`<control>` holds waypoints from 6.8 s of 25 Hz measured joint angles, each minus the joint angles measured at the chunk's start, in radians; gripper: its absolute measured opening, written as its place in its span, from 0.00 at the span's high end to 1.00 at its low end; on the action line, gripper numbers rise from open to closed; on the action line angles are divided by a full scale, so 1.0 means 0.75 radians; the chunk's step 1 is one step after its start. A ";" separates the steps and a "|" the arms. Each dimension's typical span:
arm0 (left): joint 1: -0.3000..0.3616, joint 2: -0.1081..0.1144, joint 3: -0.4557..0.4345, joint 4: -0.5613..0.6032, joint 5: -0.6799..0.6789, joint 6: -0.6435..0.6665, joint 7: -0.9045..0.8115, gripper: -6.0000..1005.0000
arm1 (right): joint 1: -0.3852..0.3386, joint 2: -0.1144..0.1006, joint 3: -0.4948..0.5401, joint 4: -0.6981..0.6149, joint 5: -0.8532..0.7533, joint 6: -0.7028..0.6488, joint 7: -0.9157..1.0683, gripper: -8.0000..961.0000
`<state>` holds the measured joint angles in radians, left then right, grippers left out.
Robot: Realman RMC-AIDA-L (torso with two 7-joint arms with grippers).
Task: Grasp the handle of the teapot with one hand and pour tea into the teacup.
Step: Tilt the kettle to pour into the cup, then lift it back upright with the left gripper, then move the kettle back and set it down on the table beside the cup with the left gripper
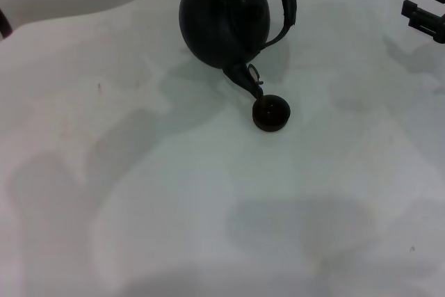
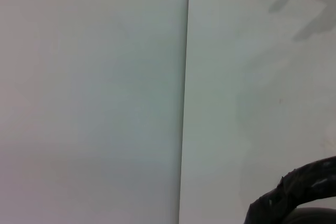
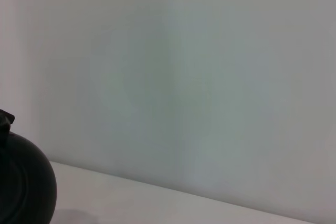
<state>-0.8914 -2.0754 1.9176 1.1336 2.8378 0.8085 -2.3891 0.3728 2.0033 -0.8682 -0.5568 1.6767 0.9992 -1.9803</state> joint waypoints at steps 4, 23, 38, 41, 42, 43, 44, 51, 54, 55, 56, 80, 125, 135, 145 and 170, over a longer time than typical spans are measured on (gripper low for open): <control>-0.001 0.000 0.000 0.000 0.000 0.000 0.012 0.89 | 0.000 0.000 0.000 0.000 0.000 -0.001 0.000 0.22; -0.007 0.000 0.002 0.006 0.000 0.004 0.015 0.89 | 0.002 0.000 0.000 0.000 0.000 -0.004 0.003 0.22; 0.051 -0.006 -0.080 0.063 -0.002 -0.025 0.006 0.89 | 0.003 0.000 0.028 -0.002 0.000 -0.005 0.005 0.21; 0.090 -0.008 -0.083 0.118 -0.003 -0.030 -0.007 0.89 | 0.003 -0.001 0.043 -0.001 0.000 -0.005 0.003 0.22; 0.106 -0.008 -0.083 0.141 -0.004 -0.030 -0.018 0.89 | 0.003 -0.001 0.047 -0.001 0.000 -0.005 0.003 0.22; 0.118 -0.008 -0.083 0.161 -0.004 -0.030 -0.027 0.88 | 0.003 -0.001 0.050 -0.001 0.000 -0.005 0.003 0.22; 0.132 -0.008 -0.080 0.180 -0.005 -0.030 -0.035 0.88 | 0.003 -0.001 0.050 -0.002 0.000 -0.005 0.004 0.22; 0.228 -0.013 -0.046 0.312 -0.006 -0.017 -0.088 0.88 | 0.002 -0.011 0.093 -0.006 0.000 -0.005 0.009 0.22; 0.275 -0.013 -0.040 0.369 -0.006 -0.013 -0.118 0.88 | 0.000 -0.015 0.105 -0.002 0.000 -0.006 0.009 0.22; 0.291 -0.012 -0.042 0.385 -0.006 -0.013 -0.123 0.88 | -0.001 -0.016 0.105 -0.002 0.000 -0.006 0.010 0.22; 0.309 -0.012 -0.045 0.406 -0.006 -0.013 -0.128 0.88 | -0.002 -0.016 0.105 -0.002 0.000 -0.007 0.010 0.22; 0.787 -0.003 -0.274 0.588 -0.225 -0.279 -0.260 0.88 | -0.001 -0.041 0.086 -0.016 -0.017 0.037 0.062 0.22; 0.980 -0.007 -0.453 0.090 -1.397 -0.415 0.668 0.87 | -0.010 -0.042 0.086 -0.010 -0.087 0.070 0.073 0.21; 0.982 -0.006 -0.455 0.090 -1.403 -0.412 0.666 0.87 | 0.001 -0.044 0.086 -0.011 -0.086 0.067 0.074 0.22; 0.981 -0.006 -0.459 0.088 -1.405 -0.409 0.647 0.87 | 0.002 -0.048 0.086 -0.008 -0.086 0.067 0.076 0.22; 0.966 -0.002 -0.465 0.022 -1.406 -0.399 0.621 0.84 | -0.002 -0.045 0.086 -0.008 -0.101 0.075 0.078 0.22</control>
<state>-0.1672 -2.0770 1.5691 1.1503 1.7832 0.5093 -1.9232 0.3717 1.9696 -0.8037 -0.5632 1.6013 1.0552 -1.9217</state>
